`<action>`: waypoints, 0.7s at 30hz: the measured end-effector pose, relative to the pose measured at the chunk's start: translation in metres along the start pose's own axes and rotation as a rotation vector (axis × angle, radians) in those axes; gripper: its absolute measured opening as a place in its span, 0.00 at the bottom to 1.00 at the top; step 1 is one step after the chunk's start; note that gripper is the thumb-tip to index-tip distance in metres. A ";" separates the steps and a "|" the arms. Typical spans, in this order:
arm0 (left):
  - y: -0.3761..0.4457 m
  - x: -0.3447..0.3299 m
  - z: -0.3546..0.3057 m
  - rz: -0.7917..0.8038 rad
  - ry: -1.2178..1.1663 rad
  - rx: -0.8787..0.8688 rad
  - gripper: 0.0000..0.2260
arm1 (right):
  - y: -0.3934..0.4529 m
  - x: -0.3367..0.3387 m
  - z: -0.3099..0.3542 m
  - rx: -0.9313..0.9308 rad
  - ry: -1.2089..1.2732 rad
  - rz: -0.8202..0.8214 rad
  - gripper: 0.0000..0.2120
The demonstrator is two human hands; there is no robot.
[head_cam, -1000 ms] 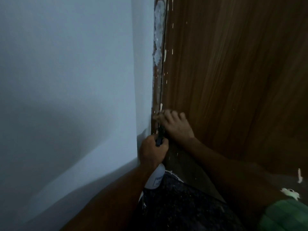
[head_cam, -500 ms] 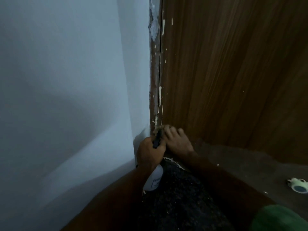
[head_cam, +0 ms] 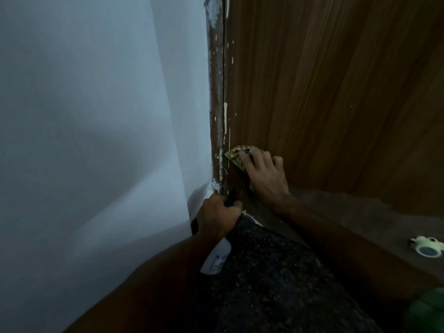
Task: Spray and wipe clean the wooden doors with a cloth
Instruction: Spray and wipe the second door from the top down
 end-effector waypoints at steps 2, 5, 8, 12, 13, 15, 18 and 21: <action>-0.003 0.002 0.001 0.004 -0.013 -0.030 0.23 | -0.004 -0.012 0.005 0.021 -0.022 0.021 0.29; -0.002 0.009 0.002 0.021 -0.078 -0.082 0.21 | -0.021 -0.045 0.021 0.215 -0.126 0.136 0.25; 0.000 0.017 -0.007 0.007 -0.117 -0.151 0.20 | -0.045 -0.066 0.028 0.430 -0.192 0.267 0.15; 0.002 0.020 -0.022 -0.051 -0.154 -0.182 0.27 | -0.032 -0.030 0.008 0.162 -0.070 0.122 0.31; 0.004 0.019 -0.022 -0.056 -0.150 -0.190 0.28 | -0.023 -0.015 0.001 0.008 0.025 0.059 0.34; 0.005 0.016 -0.026 -0.046 -0.177 -0.199 0.28 | -0.019 0.001 -0.017 -0.151 0.092 -0.049 0.33; 0.008 0.017 -0.037 -0.063 -0.205 -0.184 0.29 | -0.051 -0.025 -0.019 0.193 -0.135 0.044 0.23; 0.007 0.015 -0.047 -0.064 -0.211 -0.200 0.28 | -0.085 -0.058 -0.009 0.495 -0.238 0.257 0.17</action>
Point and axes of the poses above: each hand's wrist, its own y-axis towards the middle knuckle, its own x-axis out of the back of the hand, z = x × y, the point moved 1 cm from there along y, towards the middle knuckle, and after that the axes turned 8 degrees about z, right-handed, at the moved point
